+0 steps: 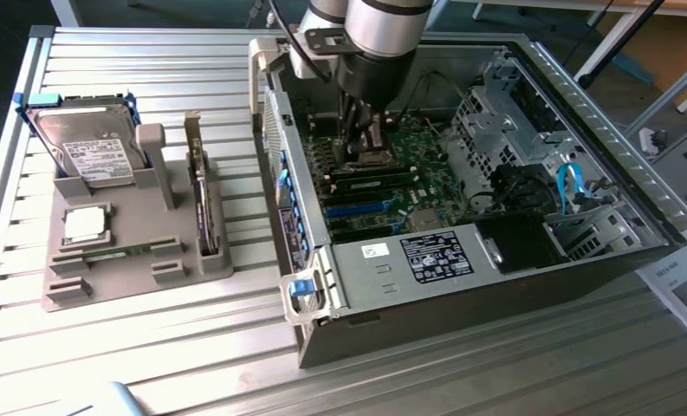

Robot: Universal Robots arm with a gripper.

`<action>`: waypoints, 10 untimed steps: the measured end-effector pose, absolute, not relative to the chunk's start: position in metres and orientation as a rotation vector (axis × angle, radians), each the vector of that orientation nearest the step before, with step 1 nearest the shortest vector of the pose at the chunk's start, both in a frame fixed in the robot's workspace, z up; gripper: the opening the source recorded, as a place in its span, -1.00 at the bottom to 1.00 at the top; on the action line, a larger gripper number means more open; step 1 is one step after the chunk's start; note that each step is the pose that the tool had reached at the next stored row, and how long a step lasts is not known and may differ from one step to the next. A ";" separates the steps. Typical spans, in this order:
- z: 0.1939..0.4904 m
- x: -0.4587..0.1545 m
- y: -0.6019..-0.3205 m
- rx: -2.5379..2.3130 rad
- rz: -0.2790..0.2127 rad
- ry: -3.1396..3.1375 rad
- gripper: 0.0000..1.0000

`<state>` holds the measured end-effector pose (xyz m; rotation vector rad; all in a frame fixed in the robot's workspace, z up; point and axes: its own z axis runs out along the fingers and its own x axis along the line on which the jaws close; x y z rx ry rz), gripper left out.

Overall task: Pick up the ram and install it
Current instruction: 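Press down the ram until it locks into place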

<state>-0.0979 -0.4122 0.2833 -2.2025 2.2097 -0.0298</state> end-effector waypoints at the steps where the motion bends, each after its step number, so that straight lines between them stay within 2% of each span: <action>1: 0.288 -0.098 -0.412 -2.205 -0.032 2.212 -0.80; 10: 0.302 -0.097 -0.412 -2.214 -0.044 2.220 -0.80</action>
